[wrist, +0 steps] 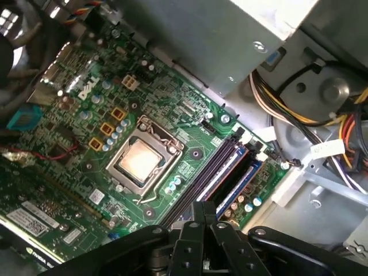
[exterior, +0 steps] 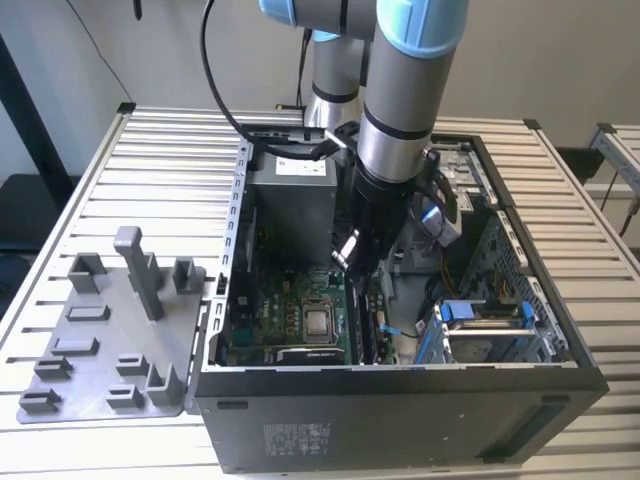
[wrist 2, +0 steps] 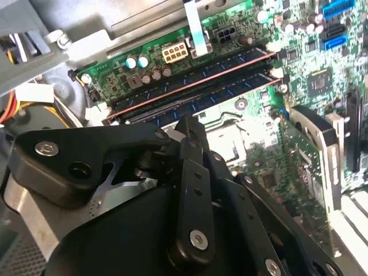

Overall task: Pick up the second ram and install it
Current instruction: 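Press down the second ram until it locks into place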

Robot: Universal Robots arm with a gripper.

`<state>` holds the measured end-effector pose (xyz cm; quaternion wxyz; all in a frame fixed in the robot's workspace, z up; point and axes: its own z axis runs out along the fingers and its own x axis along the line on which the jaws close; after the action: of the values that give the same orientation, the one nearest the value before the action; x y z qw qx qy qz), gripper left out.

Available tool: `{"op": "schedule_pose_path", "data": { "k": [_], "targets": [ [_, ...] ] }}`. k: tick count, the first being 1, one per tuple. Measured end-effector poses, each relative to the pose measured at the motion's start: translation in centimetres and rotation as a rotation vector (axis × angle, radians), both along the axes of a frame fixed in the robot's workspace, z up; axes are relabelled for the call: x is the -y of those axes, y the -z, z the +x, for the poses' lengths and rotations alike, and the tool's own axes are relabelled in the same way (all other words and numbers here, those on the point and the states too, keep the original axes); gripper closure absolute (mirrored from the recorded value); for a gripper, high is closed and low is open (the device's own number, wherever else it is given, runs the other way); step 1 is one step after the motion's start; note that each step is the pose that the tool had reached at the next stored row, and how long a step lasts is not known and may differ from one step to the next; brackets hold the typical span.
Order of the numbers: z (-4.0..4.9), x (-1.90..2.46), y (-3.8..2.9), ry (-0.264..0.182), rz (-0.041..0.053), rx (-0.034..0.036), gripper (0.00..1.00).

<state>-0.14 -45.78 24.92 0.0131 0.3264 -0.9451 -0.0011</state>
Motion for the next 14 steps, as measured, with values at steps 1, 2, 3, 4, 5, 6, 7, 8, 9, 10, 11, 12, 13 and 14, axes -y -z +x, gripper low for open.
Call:
{"op": "schedule_pose_path", "data": {
  "k": [1, 2, 3, 4, 5, 6, 7, 8, 9, 10, 11, 12, 13, 14],
  "targets": [
    [0.00, 0.00, 0.00, -0.019, 0.0000, 0.0000, 0.89],
    [0.00, 0.00, 0.00, -0.037, -0.0001, 0.0000, 0.89],
    [0.00, 0.00, 0.00, -0.056, 0.0000, -0.0001, 0.89],
    [0.00, 0.00, 0.00, -0.073, 0.0000, 0.0000, 0.89],
    [0.00, 0.00, 0.01, -0.092, 0.0000, -0.0001, 0.89],
    [0.00, 0.00, 0.03, -0.110, 0.0000, -0.0001, 0.89],
    [0.00, 0.00, 0.05, -0.128, 0.0002, 0.0000, 0.89],
    [0.00, 0.00, 0.07, -0.146, 0.0004, 0.0000, 0.89],
    [0.00, 0.00, 0.08, -0.164, 0.0009, 0.0001, 0.89],
    [0.00, 0.00, 0.08, -0.182, 0.0017, 0.0001, 0.89],
    [0.00, 0.00, 0.08, -0.196, 0.0043, 0.0003, 0.89],
    [-0.01, 0.00, 0.09, -0.209, 0.0087, 0.0008, 0.89],
    [0.00, 0.00, 0.09, -0.221, 0.0138, 0.0013, 0.89],
    [0.00, 0.00, 0.09, -0.233, 0.0196, 0.0018, 0.89]
  ]
}}
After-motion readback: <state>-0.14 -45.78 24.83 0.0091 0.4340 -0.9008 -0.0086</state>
